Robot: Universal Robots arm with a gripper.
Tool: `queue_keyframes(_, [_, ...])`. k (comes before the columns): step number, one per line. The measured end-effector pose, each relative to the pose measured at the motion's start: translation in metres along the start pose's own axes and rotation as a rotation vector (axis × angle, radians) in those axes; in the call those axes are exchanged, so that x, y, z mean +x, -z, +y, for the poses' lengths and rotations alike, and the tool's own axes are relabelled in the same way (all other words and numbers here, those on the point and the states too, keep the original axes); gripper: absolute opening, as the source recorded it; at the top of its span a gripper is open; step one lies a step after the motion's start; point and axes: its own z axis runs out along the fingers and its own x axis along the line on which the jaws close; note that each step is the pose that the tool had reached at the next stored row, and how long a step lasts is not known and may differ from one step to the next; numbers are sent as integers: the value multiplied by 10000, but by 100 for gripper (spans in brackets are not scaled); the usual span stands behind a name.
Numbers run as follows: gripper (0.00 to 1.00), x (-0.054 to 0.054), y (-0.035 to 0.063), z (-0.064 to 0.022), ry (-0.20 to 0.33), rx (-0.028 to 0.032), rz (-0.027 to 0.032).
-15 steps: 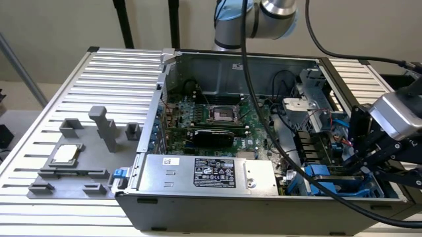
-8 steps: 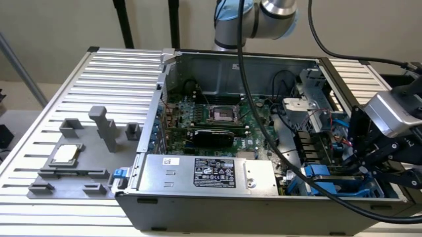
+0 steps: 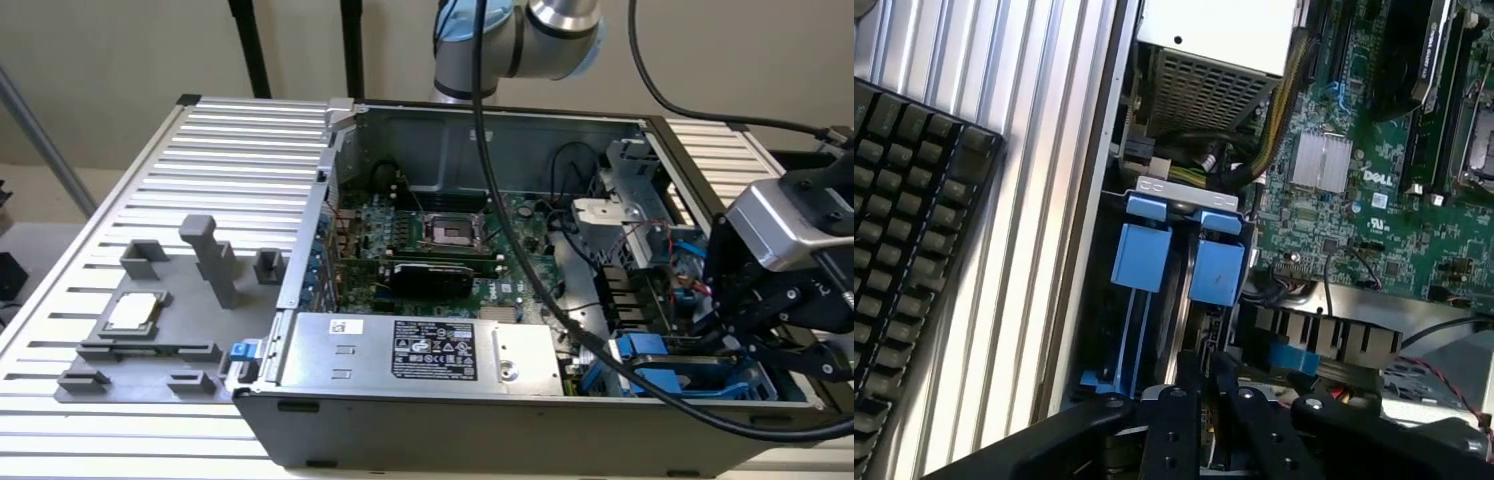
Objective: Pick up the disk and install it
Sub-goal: 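Insert the first disk wire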
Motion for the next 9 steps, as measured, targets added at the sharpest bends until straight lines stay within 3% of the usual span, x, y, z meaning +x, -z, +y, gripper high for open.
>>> queue_keyframes(9, [16, -16, -6, 43, -595, 210, -4])
